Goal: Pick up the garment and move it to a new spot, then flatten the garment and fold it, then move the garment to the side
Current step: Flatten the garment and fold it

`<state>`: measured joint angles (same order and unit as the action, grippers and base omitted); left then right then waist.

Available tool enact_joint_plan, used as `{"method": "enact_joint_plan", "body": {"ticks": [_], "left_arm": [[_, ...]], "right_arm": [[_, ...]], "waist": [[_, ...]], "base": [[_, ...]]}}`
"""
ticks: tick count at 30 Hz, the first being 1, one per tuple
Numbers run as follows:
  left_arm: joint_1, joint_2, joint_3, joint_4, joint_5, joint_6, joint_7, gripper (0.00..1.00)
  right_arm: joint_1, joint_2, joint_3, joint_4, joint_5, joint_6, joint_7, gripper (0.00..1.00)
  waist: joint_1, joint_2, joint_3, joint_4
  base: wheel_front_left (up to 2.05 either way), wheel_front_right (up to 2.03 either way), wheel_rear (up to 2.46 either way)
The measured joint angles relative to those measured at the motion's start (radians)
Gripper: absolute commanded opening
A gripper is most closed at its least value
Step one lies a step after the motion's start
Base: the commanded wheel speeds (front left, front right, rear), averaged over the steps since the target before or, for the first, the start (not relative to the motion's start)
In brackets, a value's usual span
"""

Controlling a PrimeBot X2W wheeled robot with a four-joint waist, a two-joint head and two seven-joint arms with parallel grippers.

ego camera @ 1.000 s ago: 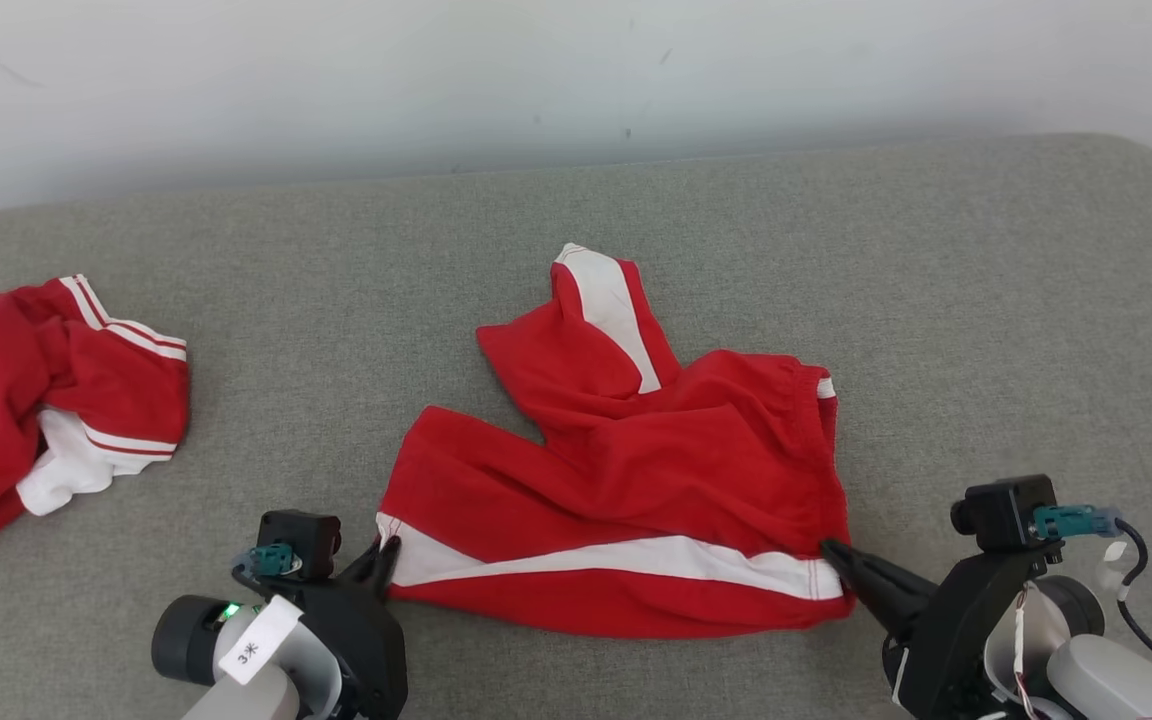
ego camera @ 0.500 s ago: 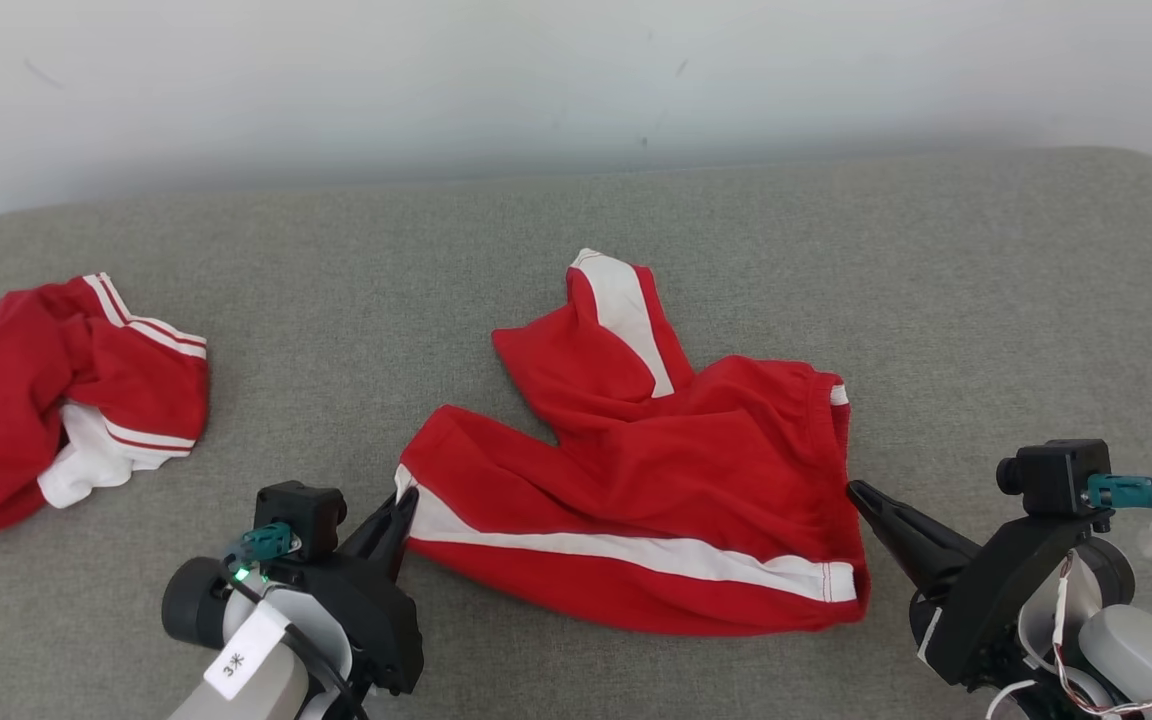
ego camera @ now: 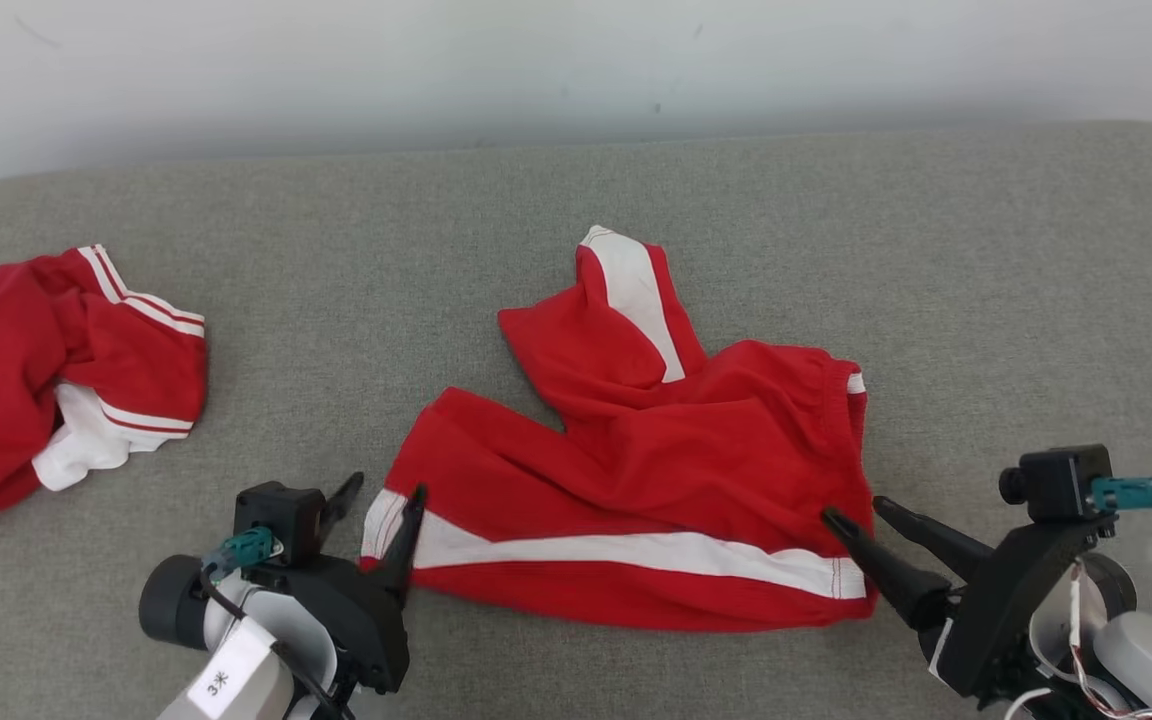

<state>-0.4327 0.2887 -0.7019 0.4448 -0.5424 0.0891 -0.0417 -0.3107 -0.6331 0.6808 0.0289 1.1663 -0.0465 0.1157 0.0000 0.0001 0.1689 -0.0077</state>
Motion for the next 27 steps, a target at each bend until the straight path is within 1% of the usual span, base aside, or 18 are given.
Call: {"method": "enact_joint_plan", "body": {"ticks": [2,5,8,14,21,27], "left_arm": [[0.003,0.002,0.002,-0.016,0.011,0.009,-0.007,1.0],[0.016,0.009,0.007,-0.035,0.015,0.01,-0.009,1.0],[0.042,0.016,0.007,-0.053,0.016,0.016,-0.009,1.0],[0.061,0.026,0.012,-0.08,0.018,0.021,-0.006,1.0],[0.06,0.029,0.012,-0.074,0.022,0.025,0.025,1.0],[0.05,0.02,0.006,-0.046,0.025,0.025,0.051,1.0]], "right_arm": [[0.024,-0.01,-0.009,-0.014,0.027,0.008,0.006,1.0],[0.061,-0.025,-0.014,-0.037,0.043,0.011,0.008,1.0],[0.103,-0.047,-0.022,-0.068,0.072,0.012,0.009,1.0],[0.141,-0.074,-0.022,-0.128,0.083,0.01,0.022,1.0],[0.137,-0.068,-0.013,-0.149,0.083,-0.013,0.043,1.0],[0.111,-0.052,-0.003,-0.137,0.072,-0.033,0.06,1.0]], "waist": [[0.0,0.0,-0.007,-0.002],[0.0,0.0,-0.012,-0.003],[0.0,0.0,-0.018,-0.004],[0.0,0.0,-0.022,-0.007],[0.0,0.0,-0.014,-0.01],[0.0,-0.0001,-0.003,-0.005]], "base": [[0.0,0.0,0.0],[0.0,0.0,0.0],[0.0,0.0,0.0],[0.0,0.0,0.0],[0.0,0.0,0.0],[0.0,0.0,0.0]]}}
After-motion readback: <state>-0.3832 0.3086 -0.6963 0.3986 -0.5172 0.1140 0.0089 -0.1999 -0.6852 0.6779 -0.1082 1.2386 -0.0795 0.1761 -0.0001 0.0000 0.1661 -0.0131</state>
